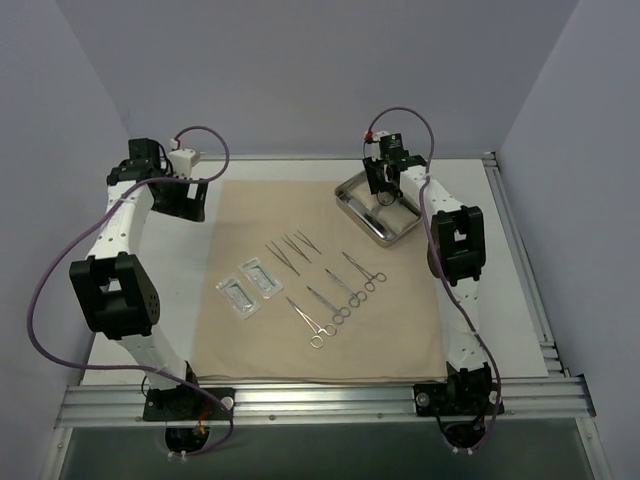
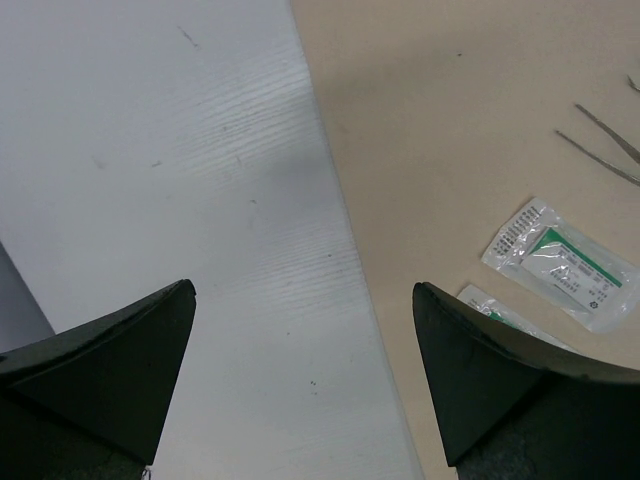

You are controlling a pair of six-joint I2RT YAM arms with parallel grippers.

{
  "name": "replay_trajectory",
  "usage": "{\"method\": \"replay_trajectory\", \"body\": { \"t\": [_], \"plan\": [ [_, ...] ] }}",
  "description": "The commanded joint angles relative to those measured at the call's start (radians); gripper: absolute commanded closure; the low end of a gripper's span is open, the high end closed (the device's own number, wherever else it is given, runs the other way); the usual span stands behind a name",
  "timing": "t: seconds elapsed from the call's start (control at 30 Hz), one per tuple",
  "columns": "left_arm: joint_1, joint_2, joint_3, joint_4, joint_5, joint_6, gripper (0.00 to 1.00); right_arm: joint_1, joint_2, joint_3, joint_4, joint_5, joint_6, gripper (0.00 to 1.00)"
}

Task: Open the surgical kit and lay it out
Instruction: Pick up the medical item from the container.

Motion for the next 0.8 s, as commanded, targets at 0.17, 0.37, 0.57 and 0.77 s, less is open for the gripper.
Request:
{"method": "replay_trajectory", "body": {
  "t": [0.17,0.37,0.57,0.77],
  "plan": [
    [-0.180,0.051,0.028,-0.013,0.037,0.044,0.07,-0.003,0.074,0.054,0.026,0.008,-0.031,0.61],
    [-0.248,0.094,0.049,-0.027,0.045,0.035,0.10,-0.012,0.091,0.048,0.024,-0.014,-0.040,0.75],
    [-0.271,0.097,0.066,-0.038,0.048,0.035,0.09,-0.013,0.028,0.005,0.035,-0.016,-0.058,1.00],
    [-0.271,0.096,0.101,-0.055,0.062,0.021,0.10,-0.012,-0.079,-0.013,0.047,-0.005,-0.051,1.00]
  ]
}}
